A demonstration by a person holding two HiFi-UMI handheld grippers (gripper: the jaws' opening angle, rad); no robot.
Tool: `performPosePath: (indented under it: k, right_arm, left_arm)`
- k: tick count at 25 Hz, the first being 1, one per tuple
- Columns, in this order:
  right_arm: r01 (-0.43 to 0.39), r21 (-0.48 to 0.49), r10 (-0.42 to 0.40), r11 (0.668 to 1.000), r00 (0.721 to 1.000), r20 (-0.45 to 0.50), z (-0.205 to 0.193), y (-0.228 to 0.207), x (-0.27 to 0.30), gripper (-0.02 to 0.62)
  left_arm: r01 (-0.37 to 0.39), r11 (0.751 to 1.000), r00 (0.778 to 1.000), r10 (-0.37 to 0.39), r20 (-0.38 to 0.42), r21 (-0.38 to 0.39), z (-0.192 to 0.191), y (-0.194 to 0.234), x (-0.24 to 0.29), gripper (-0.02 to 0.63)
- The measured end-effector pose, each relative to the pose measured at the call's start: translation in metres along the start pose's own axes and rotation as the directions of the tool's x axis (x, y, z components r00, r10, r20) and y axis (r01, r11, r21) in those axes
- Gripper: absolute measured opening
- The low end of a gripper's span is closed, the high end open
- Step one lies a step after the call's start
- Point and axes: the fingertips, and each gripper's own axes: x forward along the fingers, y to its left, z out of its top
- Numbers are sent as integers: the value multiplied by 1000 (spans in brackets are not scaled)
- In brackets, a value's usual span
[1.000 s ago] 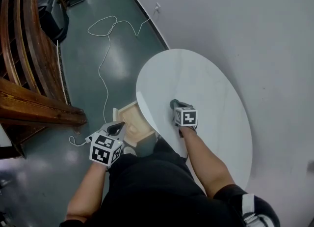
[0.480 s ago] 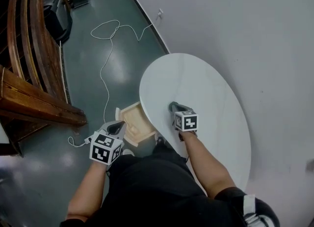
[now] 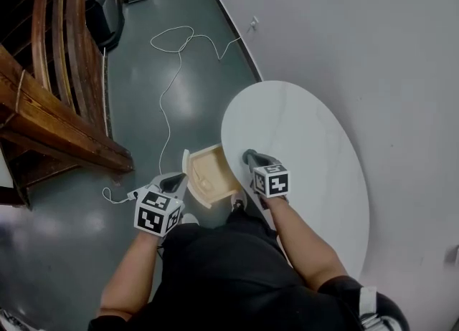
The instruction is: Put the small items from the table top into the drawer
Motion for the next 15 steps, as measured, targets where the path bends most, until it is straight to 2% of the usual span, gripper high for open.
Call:
performPosePath:
  k: [10, 15]
  right_arm:
    - [-143, -101, 137, 985, 989, -59, -7, 74, 30, 9]
    - [-246, -140, 228, 959, 964, -133, -26, 121, 47, 8]
  left_arm:
    - [-54, 997, 999, 54, 2, -60, -26, 21, -24, 14]
    - [-70, 993, 998, 69, -4, -92, -38, 29, -31, 14]
